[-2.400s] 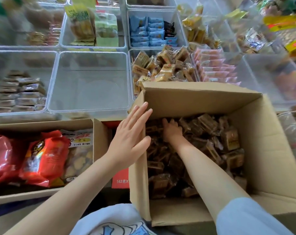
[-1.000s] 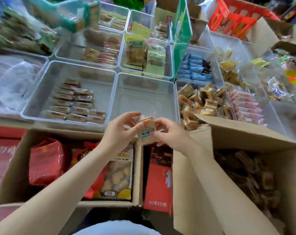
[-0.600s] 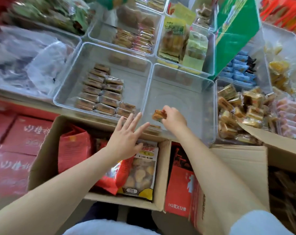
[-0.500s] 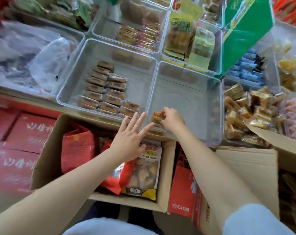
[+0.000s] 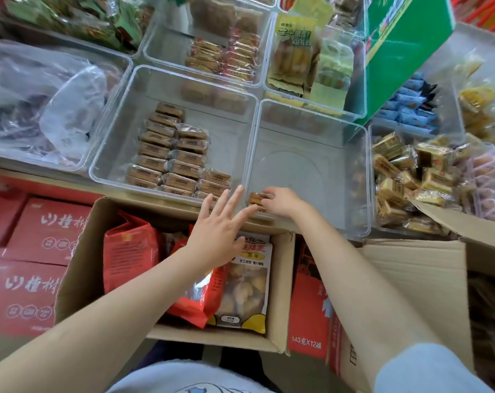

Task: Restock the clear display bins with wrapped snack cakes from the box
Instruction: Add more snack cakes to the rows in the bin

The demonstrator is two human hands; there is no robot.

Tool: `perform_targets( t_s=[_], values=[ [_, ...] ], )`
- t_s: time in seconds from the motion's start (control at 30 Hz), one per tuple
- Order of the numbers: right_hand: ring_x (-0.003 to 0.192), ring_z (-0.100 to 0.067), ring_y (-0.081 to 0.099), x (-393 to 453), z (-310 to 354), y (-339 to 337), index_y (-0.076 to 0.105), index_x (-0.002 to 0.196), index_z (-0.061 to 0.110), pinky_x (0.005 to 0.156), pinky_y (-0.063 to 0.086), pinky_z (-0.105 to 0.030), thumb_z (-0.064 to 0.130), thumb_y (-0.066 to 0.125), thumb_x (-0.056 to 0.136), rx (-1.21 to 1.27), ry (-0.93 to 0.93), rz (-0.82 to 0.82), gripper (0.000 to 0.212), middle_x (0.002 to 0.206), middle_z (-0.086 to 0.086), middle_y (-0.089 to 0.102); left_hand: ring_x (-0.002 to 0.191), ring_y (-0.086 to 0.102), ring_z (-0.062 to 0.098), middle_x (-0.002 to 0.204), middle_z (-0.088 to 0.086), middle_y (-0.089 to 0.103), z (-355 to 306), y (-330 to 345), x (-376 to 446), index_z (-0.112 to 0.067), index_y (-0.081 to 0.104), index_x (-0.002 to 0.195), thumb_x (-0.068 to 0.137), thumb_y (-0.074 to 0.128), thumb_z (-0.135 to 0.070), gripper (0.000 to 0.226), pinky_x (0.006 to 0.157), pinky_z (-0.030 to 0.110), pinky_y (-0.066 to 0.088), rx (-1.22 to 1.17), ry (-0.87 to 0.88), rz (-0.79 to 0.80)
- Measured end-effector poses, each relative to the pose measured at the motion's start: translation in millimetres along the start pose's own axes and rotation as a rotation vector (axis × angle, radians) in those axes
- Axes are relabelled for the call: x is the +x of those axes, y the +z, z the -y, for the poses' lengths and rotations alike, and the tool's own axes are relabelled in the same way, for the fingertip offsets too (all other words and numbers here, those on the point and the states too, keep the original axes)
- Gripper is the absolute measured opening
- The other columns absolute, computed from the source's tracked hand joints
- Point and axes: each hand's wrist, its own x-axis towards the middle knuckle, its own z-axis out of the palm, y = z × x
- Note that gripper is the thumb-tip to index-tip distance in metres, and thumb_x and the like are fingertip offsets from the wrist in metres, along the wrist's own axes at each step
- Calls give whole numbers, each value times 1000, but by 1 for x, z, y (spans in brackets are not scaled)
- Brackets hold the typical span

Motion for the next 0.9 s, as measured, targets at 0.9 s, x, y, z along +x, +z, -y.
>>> perform_targets(
  t_s=[0.9],
  values=[
    [101, -26, 64, -235, -319, -49, 69, 116, 14, 84, 54, -36, 22, 51, 100, 109, 29, -472, 25, 112, -8, 69, 147, 32, 17, 163, -15, 26, -334, -9, 0, -53, 10, 155, 76, 60, -37, 95, 115, 53, 38, -1069, -3, 134]
  ],
)
